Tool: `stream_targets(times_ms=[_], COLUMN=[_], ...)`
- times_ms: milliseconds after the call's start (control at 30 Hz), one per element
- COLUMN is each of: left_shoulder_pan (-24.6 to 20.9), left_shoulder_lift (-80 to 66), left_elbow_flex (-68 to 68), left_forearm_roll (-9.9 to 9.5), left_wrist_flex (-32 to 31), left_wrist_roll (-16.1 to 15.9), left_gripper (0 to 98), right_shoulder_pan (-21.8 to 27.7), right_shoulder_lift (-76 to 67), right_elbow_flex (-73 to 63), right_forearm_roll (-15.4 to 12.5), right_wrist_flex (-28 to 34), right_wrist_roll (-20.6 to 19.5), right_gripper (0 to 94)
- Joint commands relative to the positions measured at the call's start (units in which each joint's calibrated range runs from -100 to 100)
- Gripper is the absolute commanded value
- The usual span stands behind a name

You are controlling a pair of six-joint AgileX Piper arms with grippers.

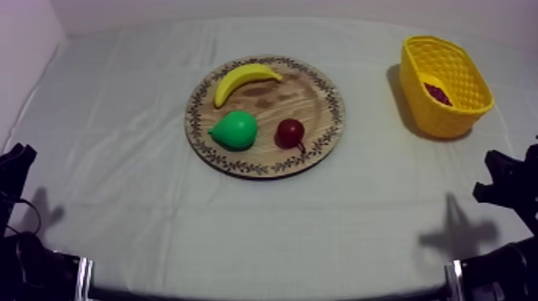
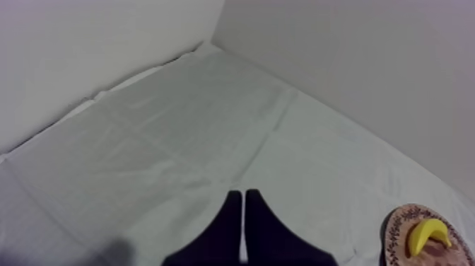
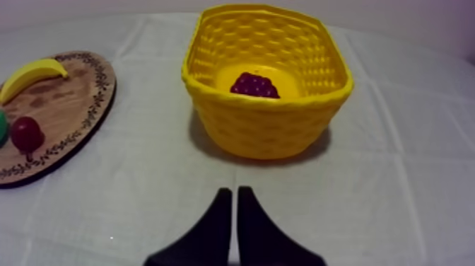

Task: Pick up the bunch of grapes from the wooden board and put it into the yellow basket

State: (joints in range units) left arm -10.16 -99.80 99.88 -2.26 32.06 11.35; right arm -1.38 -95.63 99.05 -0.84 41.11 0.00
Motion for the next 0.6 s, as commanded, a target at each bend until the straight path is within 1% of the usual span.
stream_targets(times_ms=[0, 167, 567], left_shoulder_pan=[0.0, 0.0, 0.0], left_shoulder_lift=[0.0, 0.0, 0.0], left_elbow_flex=[0.0, 0.0, 0.0], left_forearm_roll=[-0.01, -0.01, -0.01], left_wrist_flex=[0.0, 0.0, 0.0], left_wrist_roll=[0.0, 0.0, 0.0], left_gripper=[0.1, 0.1, 0.1], right_shoulder_pan=[-0.3, -0.5, -0.5], right_shoulder_lift=[-0.1, -0.1, -0.1], right_elbow_flex=[-0.3, -0.5, -0.5], right_forearm_roll=[0.1, 0.1, 0.1], right_wrist_flex=[1.1, 1.6, 1.7], right_wrist_roll=[0.3, 2.0, 1.0], right_gripper=[0.3, 1.4, 0.6])
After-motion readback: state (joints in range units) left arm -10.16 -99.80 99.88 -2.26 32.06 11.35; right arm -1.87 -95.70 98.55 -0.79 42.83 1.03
